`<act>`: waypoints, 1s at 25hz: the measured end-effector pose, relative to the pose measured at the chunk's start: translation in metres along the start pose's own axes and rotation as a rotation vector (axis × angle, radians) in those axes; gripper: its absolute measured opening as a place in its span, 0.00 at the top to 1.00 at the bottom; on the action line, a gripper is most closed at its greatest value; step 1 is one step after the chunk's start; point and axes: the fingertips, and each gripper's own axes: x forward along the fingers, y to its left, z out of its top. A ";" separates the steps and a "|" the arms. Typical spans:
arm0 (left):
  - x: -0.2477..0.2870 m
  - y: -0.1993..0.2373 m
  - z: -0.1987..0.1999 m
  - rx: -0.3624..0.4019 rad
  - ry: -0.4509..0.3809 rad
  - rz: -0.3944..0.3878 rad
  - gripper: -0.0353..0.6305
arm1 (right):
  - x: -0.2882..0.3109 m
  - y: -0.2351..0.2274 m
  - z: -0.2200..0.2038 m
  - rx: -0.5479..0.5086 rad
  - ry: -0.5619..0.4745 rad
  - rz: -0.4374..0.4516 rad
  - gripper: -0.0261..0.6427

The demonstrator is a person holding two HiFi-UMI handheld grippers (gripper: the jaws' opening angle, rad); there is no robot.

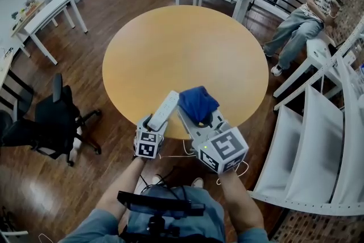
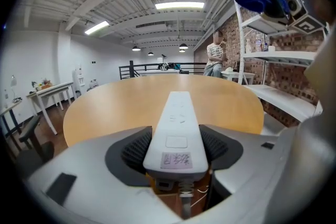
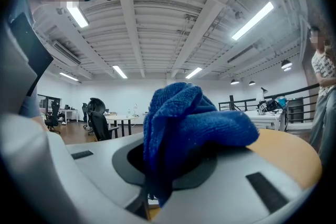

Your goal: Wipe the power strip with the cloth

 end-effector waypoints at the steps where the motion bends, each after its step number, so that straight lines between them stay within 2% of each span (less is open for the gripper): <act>1: 0.002 0.000 0.000 0.008 0.006 0.010 0.51 | 0.000 -0.002 0.000 0.003 -0.002 -0.004 0.88; 6: 0.006 0.001 -0.004 0.053 0.030 0.055 0.48 | -0.003 -0.009 -0.004 0.005 0.018 -0.014 0.88; 15: 0.004 -0.003 -0.003 0.055 0.055 -0.003 0.50 | -0.007 -0.008 -0.004 0.010 0.016 -0.008 0.88; 25: -0.021 -0.004 0.024 0.053 -0.020 -0.013 0.51 | -0.008 0.001 -0.001 0.012 0.003 0.007 0.88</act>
